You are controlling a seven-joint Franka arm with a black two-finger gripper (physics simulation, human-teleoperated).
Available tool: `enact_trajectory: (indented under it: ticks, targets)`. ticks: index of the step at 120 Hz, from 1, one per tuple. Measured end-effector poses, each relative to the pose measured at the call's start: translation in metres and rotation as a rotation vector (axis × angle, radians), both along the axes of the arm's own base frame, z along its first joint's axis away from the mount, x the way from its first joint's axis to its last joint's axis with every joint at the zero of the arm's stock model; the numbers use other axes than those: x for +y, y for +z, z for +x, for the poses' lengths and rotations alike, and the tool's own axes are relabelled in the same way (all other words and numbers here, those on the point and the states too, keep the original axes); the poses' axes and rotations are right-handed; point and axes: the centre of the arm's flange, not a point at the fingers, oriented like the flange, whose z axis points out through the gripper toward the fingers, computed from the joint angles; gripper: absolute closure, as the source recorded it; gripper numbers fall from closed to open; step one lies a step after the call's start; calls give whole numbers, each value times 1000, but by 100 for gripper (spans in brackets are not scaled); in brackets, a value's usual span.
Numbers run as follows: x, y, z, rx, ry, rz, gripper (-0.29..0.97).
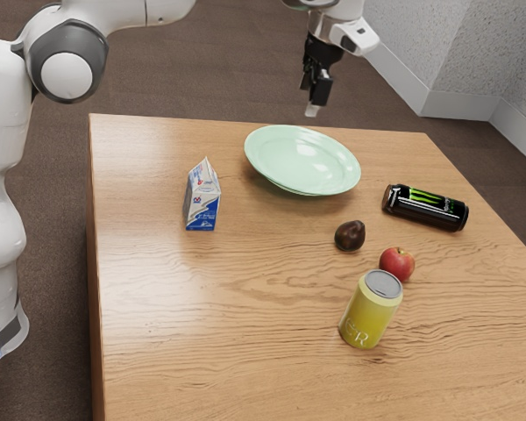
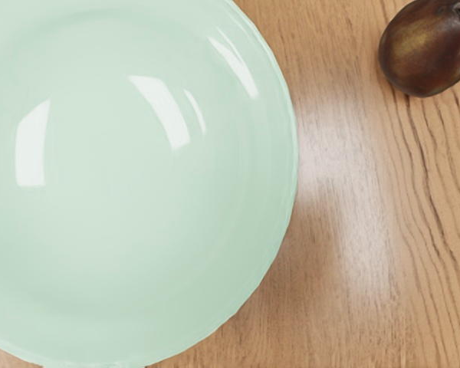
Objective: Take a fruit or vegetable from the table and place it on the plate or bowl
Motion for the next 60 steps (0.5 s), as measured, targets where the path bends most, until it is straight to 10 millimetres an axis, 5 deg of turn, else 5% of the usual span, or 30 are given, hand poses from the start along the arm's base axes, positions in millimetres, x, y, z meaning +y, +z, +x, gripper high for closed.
enact_trajectory:
  ticks: [15,25,30,36,43,52,60]
  targets:
    - [0,2,-1,-1,-17,-1,0]
    - [-8,42,-16,-70,-31,44,0]
    - [-38,75,-32,-120,-71,104,0]
    - [-88,90,-41,-139,-155,127,0]
    - [-117,70,-33,-95,-217,93,0]
    - [-113,28,-13,-6,-215,54,0]
    - [-114,12,-9,33,-216,26,0]
